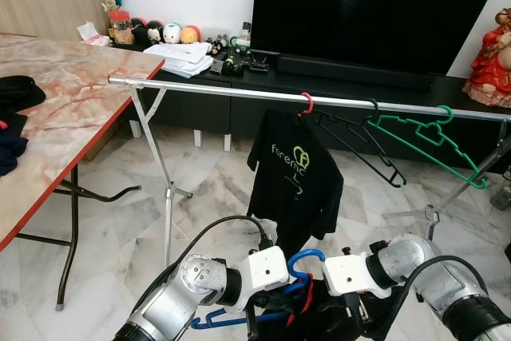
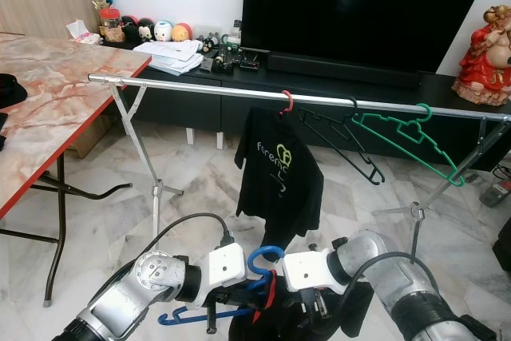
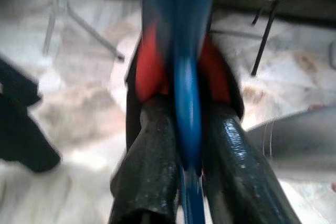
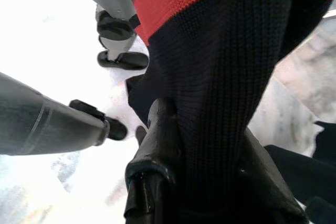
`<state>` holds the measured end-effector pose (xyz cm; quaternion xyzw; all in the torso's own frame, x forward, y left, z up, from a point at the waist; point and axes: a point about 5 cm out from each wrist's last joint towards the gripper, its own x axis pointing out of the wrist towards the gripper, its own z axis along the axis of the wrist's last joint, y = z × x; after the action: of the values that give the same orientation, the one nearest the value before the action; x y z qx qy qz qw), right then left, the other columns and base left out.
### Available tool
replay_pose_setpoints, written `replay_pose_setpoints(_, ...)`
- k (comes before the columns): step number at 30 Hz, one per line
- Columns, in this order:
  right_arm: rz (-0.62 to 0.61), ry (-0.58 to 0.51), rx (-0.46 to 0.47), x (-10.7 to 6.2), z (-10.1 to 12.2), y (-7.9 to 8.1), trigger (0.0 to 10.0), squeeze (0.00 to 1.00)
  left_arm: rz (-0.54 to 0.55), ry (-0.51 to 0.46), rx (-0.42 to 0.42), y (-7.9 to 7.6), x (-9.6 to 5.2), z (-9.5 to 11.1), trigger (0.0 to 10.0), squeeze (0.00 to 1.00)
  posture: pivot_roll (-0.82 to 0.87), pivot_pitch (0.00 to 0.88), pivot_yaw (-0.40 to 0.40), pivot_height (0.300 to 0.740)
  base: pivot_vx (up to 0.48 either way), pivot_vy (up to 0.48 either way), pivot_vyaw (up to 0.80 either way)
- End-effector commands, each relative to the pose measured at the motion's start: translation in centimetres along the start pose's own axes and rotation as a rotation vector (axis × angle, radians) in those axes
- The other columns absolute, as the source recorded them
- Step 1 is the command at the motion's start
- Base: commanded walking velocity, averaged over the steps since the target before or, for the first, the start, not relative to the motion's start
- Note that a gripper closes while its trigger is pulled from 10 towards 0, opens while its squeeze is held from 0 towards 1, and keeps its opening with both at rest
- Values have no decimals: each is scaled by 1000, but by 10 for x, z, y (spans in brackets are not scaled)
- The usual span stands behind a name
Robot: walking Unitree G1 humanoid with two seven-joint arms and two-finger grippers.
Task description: Hang hanger
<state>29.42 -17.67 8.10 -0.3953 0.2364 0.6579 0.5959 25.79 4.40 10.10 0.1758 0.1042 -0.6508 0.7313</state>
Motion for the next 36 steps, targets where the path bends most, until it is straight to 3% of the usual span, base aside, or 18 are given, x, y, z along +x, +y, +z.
replay_pose_setpoints(1,-23,-2,-15,-5,2,-3,0,0,-18,-35,41,1,1,12,10000,1000,68,0,-63,740,0,0,0)
replay_pose_setpoints(5,-32,6,-1,-8,-1,-2,0,0,-53,-5,48,2,-7,9,10000,1000,60,0,-54,740,0,0,0)
replay_pose_setpoints(11,-156,35,51,-14,-10,-8,0,0,-53,53,62,6,-24,4,10000,1000,63,0,-54,740,0,0,0)
replay_pose_setpoints(15,-233,63,73,-19,-18,-10,0,0,18,69,62,15,-34,0,10000,1000,59,0,-51,740,0,0,0)
replay_pose_setpoints(18,-405,35,179,-29,-23,-20,0,0,123,66,53,26,-47,-1,10000,1000,56,0,-49,740,0,0,0)
replay_pose_setpoints(22,-510,-5,276,-30,-24,-23,0,0,229,64,28,35,-62,-5,10000,1000,50,0,-47,740,0,0,0)
replay_pose_setpoints(26,-603,-45,329,-34,-18,-34,0,0,245,76,19,35,-62,-10,10000,1000,52,0,-44,740,0,0,0)
replay_pose_setpoints(29,-672,-111,356,-40,-5,-45,0,0,299,54,-22,36,-56,-18,10000,1000,49,0,-41,740,0,0,0)
replay_pose_setpoints(32,-714,-164,338,-50,10,-54,0,0,401,104,5,39,-41,-32,10000,1000,52,0,-46,740,0,0,0)
replay_pose_setpoints(33,-732,-189,329,-54,16,-57,0,0,449,78,-28,39,-26,-33,10000,251,52,0,-47,740,0,0,0)
replay_pose_setpoints(34,-736,-194,325,-55,18,-58,0,0,459,72,-38,38,-22,-34,10000,251,50,0,-47,740,0,0,0)
replay_pose_setpoints(35,-734,-198,324,-56,20,-58,0,0,469,61,-62,37,-15,-34,10000,0,46,0,-48,740,0,0,0)
replay_pose_setpoints(36,-728,-202,321,-56,23,-57,0,0,474,54,-84,35,-3,-34,10000,0,41,0,-49,740,0,0,0)
